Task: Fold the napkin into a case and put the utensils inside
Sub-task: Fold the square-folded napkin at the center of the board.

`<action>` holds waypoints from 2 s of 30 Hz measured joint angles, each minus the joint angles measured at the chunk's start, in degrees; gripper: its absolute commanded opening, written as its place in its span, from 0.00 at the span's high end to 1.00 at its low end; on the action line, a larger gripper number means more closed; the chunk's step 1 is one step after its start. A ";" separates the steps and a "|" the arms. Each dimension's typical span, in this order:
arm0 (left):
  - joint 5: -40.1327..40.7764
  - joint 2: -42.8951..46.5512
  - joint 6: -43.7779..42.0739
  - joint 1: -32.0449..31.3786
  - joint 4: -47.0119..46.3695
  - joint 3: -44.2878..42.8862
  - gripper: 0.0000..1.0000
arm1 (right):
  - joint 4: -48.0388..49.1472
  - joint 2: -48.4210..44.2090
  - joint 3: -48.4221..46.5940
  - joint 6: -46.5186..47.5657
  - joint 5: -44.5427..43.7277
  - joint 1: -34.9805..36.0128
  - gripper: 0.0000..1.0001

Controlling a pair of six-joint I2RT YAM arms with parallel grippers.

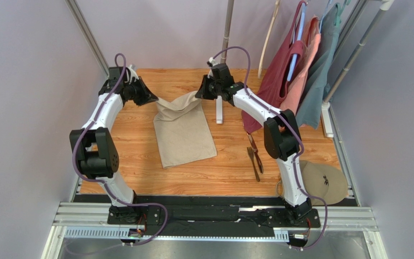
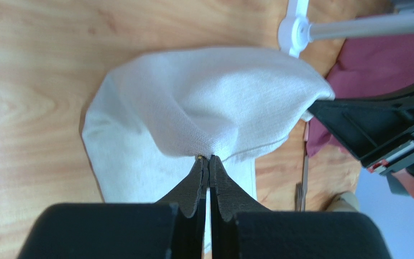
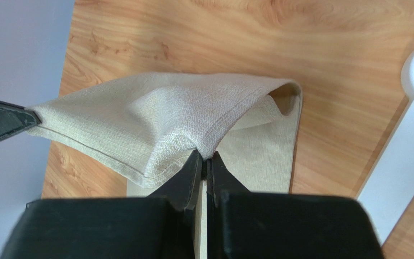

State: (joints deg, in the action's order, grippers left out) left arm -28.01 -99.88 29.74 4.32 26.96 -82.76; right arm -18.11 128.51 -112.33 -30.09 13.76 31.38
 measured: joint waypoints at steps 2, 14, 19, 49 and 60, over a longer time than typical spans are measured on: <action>-0.26 2.08 0.15 0.00 0.33 3.30 1.00 | -0.20 -1.42 2.43 -0.17 0.46 0.11 1.00; -3.89 19.65 1.42 -0.31 5.16 19.30 1.00 | -3.06 -13.90 18.64 -1.25 2.64 2.84 1.00; -0.96 29.46 0.96 -0.74 8.94 24.28 1.00 | -3.48 -17.11 24.65 -1.62 3.69 3.72 1.00; 1.09 32.04 9.84 -3.91 6.14 46.25 1.00 | -3.63 -18.45 34.32 -1.31 5.31 3.85 1.00; -0.44 32.74 10.27 -3.91 6.25 48.37 1.00 | -5.11 -22.27 37.27 -1.33 5.44 4.72 1.00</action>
State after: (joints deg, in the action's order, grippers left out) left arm -28.45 -67.13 40.01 0.40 33.21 -34.39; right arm -23.22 106.24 -75.07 -31.42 19.20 36.10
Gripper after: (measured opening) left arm 0.039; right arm 0.025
